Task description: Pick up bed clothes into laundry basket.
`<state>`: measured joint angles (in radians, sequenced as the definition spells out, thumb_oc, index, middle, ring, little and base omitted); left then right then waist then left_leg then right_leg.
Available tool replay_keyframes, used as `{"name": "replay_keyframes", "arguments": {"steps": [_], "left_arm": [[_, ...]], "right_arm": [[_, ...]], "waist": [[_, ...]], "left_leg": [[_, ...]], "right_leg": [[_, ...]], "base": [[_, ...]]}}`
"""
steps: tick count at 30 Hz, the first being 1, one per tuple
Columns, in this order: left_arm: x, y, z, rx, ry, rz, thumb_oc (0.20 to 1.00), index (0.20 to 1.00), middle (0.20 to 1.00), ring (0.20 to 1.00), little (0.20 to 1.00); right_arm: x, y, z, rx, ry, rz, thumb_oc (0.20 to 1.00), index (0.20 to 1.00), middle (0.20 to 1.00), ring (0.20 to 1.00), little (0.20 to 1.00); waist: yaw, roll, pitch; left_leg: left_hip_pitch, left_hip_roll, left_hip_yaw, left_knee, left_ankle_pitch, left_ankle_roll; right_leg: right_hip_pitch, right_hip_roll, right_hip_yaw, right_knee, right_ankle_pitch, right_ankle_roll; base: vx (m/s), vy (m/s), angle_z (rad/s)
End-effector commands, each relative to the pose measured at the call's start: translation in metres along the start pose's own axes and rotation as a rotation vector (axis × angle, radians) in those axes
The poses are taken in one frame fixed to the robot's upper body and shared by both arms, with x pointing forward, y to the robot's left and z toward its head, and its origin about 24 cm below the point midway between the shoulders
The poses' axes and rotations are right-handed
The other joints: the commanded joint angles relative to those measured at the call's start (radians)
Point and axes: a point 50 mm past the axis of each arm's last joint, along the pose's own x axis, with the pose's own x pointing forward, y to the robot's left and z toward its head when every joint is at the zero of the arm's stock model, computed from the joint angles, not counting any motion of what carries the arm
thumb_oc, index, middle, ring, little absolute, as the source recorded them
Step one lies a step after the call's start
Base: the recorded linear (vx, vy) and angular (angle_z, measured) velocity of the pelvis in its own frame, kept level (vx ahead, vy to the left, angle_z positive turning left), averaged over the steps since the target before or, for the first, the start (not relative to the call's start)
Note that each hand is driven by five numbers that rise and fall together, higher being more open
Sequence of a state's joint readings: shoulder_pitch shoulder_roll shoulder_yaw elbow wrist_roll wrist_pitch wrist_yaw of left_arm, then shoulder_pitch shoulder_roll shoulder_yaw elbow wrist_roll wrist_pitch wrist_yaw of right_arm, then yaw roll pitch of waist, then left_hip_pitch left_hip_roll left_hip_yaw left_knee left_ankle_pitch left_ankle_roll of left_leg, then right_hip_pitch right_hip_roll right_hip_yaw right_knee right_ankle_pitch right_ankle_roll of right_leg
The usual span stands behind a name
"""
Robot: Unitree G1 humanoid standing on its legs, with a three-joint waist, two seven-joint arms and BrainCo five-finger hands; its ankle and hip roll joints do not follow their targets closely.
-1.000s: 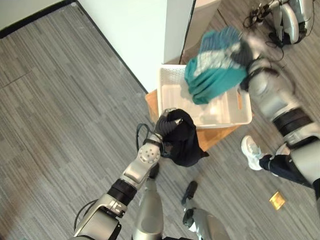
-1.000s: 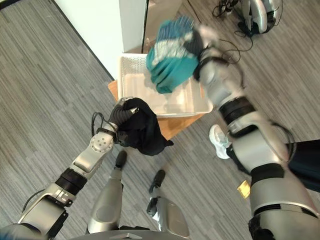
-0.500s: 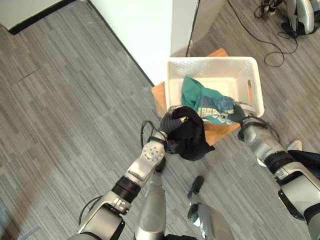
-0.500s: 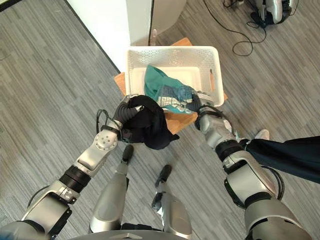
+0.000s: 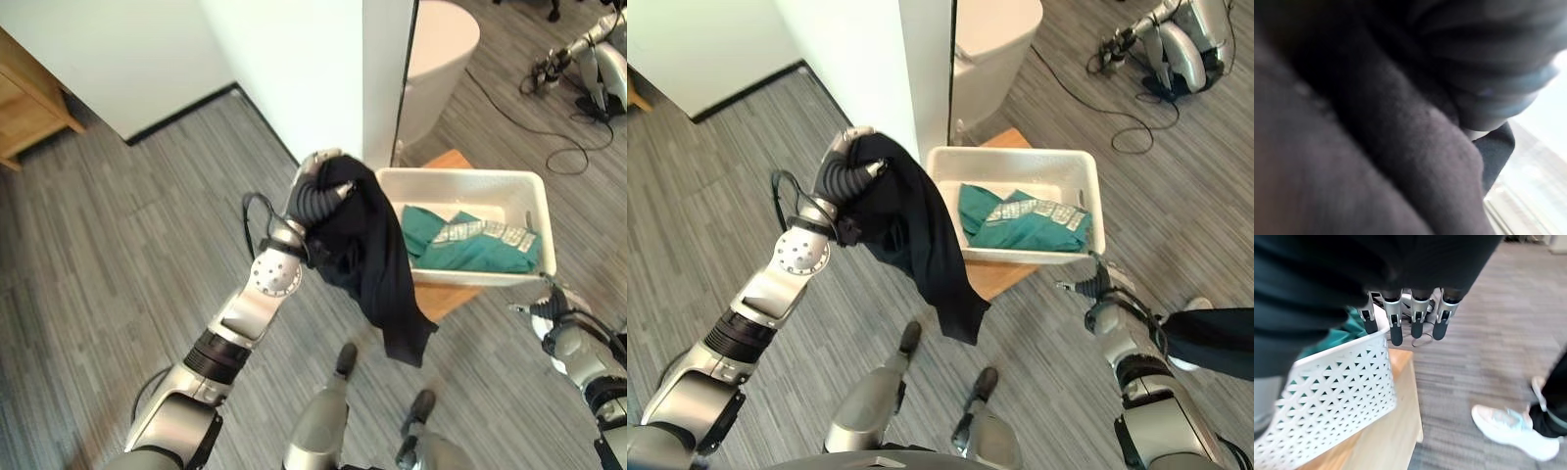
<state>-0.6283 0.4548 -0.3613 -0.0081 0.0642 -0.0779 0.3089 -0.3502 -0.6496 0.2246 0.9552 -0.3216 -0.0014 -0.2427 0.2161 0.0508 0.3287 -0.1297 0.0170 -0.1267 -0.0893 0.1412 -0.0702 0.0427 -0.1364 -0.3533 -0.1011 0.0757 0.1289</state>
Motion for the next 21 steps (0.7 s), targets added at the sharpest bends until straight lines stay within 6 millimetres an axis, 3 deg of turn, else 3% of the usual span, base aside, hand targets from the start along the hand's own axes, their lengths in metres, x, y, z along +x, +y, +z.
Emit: {"name": "replay_keyframes", "arguments": {"steps": [1,6,7,9,16,21], "left_arm": [[0.037,0.009,0.045,0.022,-0.228,0.128,0.2,0.2,0.2,0.2,0.2],[0.051,0.02,0.073,0.032,-0.336,0.207,0.2,0.2,0.2,0.2,0.2],[0.052,0.02,0.073,0.031,-0.338,0.207,0.2,0.2,0.2,0.2,0.2],[0.061,0.013,0.093,-0.024,-0.391,0.216,0.2,0.2,0.2,0.2,0.2],[0.069,0.001,0.124,-0.063,-0.496,0.203,0.2,0.2,0.2,0.2,0.2],[0.075,-0.005,0.153,-0.134,-0.581,0.188,0.2,0.2,0.2,0.2,0.2]], "right_arm": [[-0.014,0.017,-0.033,-0.053,0.089,0.106,1.0,1.0,1.0,1.0,1.0],[-0.007,0.008,0.018,-0.023,-0.115,0.05,1.0,1.0,1.0,1.0,1.0],[-0.007,0.007,0.018,-0.022,-0.114,0.048,1.0,1.0,1.0,1.0,1.0],[-0.005,-0.018,0.044,0.01,-0.229,-0.048,1.0,1.0,1.0,1.0,1.0],[-0.013,-0.083,0.083,0.017,-0.437,-0.26,1.0,1.0,1.0,1.0,1.0],[-0.023,-0.106,0.102,0.009,-0.539,-0.318,1.0,1.0,1.0,1.0,1.0]], "waist": [[-0.005,0.004,-0.108],[-0.023,0.001,-0.122],[-0.022,0.001,-0.121],[-0.044,-0.02,-0.131],[-0.069,-0.057,-0.16],[-0.083,-0.065,-0.184]], "left_leg": [[0.038,0.081,0.058,0.002,-0.048,-0.071],[0.046,0.088,0.074,0.002,-0.052,-0.074],[0.046,0.088,0.074,0.002,-0.052,-0.074],[0.054,0.095,0.081,0.002,-0.057,-0.073],[0.071,0.104,0.098,0.002,-0.06,-0.067],[0.078,0.108,0.1,0.002,-0.063,-0.069]], "right_leg": [[0.033,-0.047,-0.014,0.014,-0.061,0.08],[0.035,-0.041,-0.009,0.014,-0.069,0.079],[0.035,-0.041,-0.009,0.014,-0.069,0.079],[0.033,-0.037,0.001,0.014,-0.068,0.078],[0.029,-0.028,0.028,0.014,-0.054,0.075],[0.032,-0.021,0.034,0.014,-0.057,0.073]], "base": [[0.05,0.001,-0.03],[0.02,0.011,-0.08],[0.01,-0.018,-0.03],[0.01,-0.035,-0.03],[0.01,-0.012,-0.1],[0.02,-0.006,-0.1]]}}
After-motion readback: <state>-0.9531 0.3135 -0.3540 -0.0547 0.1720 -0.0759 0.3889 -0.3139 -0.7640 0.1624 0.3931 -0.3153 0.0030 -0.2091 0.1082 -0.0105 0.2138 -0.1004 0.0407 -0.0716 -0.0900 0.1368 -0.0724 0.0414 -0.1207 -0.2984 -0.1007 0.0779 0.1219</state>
